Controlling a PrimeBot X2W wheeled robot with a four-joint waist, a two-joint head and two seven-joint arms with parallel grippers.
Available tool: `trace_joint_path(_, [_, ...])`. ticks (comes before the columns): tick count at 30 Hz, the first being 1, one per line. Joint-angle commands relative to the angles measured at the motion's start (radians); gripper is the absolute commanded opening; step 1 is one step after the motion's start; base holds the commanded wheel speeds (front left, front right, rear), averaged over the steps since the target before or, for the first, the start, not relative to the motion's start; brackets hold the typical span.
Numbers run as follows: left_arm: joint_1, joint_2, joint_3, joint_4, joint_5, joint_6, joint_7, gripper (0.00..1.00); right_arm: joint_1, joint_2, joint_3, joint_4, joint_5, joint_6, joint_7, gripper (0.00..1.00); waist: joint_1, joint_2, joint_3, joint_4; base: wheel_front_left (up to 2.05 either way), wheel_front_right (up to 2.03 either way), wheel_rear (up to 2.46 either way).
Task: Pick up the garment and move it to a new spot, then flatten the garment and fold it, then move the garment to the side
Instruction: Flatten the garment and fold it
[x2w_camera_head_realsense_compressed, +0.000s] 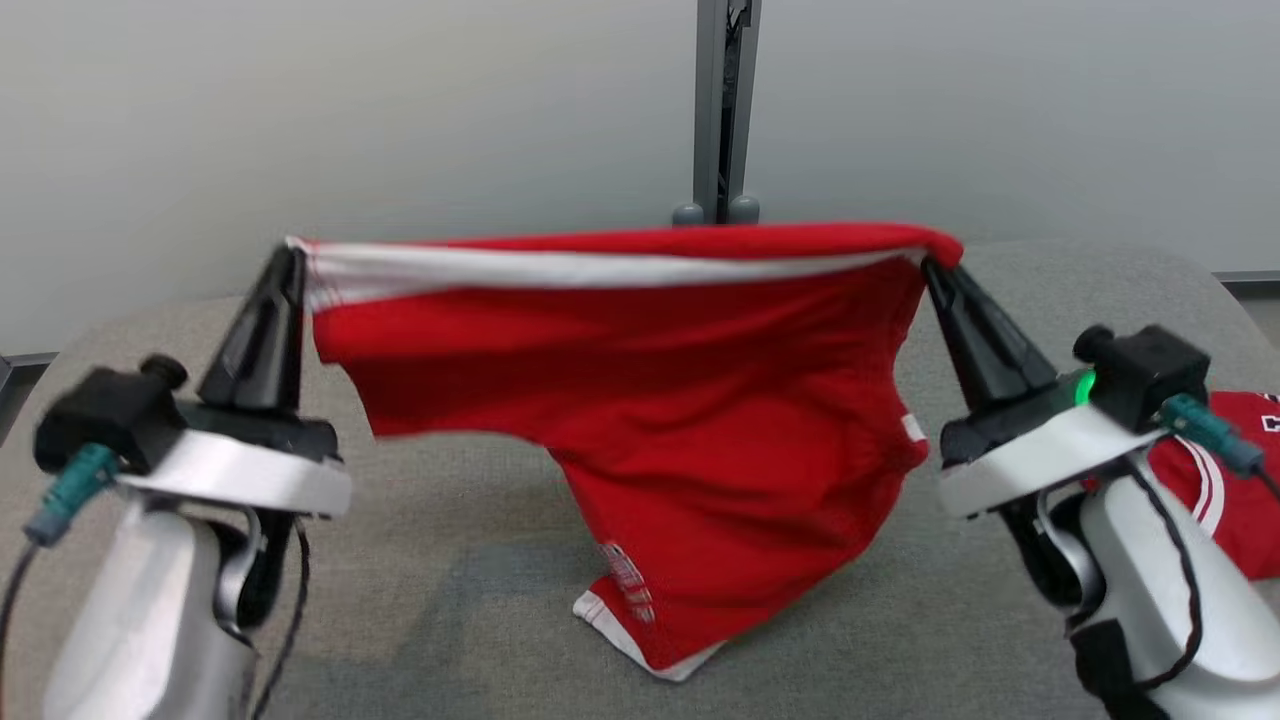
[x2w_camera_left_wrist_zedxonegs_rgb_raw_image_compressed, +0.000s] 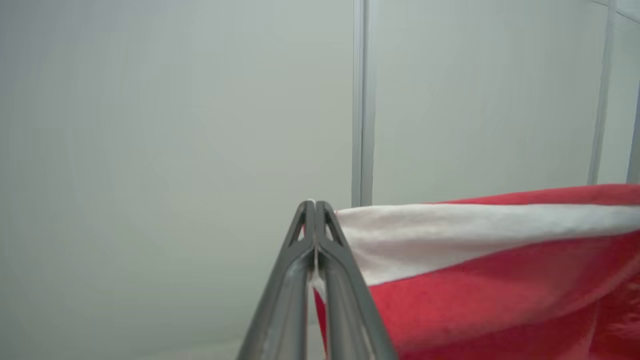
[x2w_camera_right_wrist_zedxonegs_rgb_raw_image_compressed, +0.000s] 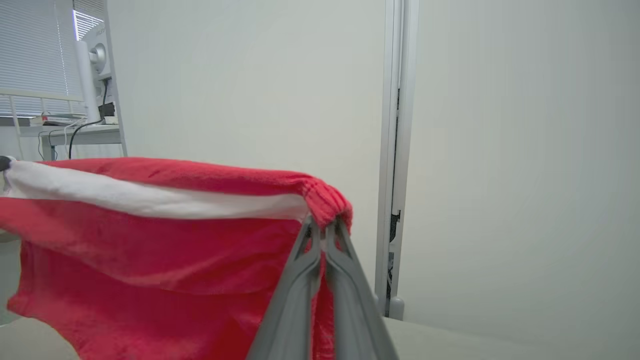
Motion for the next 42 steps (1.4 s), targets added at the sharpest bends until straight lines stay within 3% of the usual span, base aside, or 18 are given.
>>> trace_joint_path(1, [-0.03,0.013,0.002,-0.015,0.004,-0.001,-0.001,0.0,-0.021,-0.013,-0.006,-0.009,0.012,0.0,-0.004,0.0,0.0,0.0,0.0,-0.003,0.0,0.0,0.0])
trace_joint_path(6, [-0.173,0.085,-0.008,-0.058,0.029,-0.001,-0.001,0.0,-0.137,-0.058,-0.01,-0.054,0.033,0.0,-0.004,0.0,0.0,0.0,0.028,-0.011,0.0,0.0,0.0])
trace_joint_path(10, [-0.3,0.102,-0.045,-0.014,0.046,-0.001,-0.001,0.0,-0.248,-0.081,-0.013,-0.032,0.016,0.0,-0.004,0.0,0.0,0.0,0.103,-0.006,0.0,0.0,0.0])
trace_joint_path(17, [-0.613,0.078,-0.089,0.114,0.157,0.021,0.0,0.0,-0.536,-0.085,-0.036,0.094,-0.102,0.0,-0.003,0.0,0.0,0.0,0.315,0.02,0.0,0.0,0.0])
trace_joint_path(20, [-0.746,0.072,-0.083,0.166,0.2,0.038,0.0,0.0,-0.667,-0.056,-0.109,0.147,-0.139,0.0,-0.003,0.0,0.0,0.0,0.378,0.031,0.0,0.0,0.0])
trace_joint_path(25, [-0.897,0.053,-0.043,0.13,0.237,0.073,0.0,0.0,-0.811,-0.029,-0.219,0.174,-0.232,-0.001,-0.002,0.0,0.0,0.0,0.453,0.051,0.0,0.0,0.0])
trace_joint_path(32, [-0.756,0.0,-0.028,0.147,0.223,0.051,-0.001,0.0,-0.695,-0.026,-0.169,0.254,-0.231,-0.001,-0.002,0.0,0.0,0.0,0.466,0.071,0.0,0.0,0.0])
trace_joint_path(38, [-0.476,-0.092,-0.001,0.197,0.186,0.04,-0.001,0.0,-0.434,-0.037,-0.045,0.274,-0.135,0.0,-0.002,0.0,0.0,0.0,0.439,0.087,0.0,0.0,0.0])
trace_joint_path(42, [-0.327,-0.127,0.025,0.212,0.165,0.038,-0.001,0.0,-0.293,-0.041,-0.015,0.251,-0.07,0.0,-0.002,0.0,0.0,0.0,0.404,0.082,0.0,0.0,0.0])
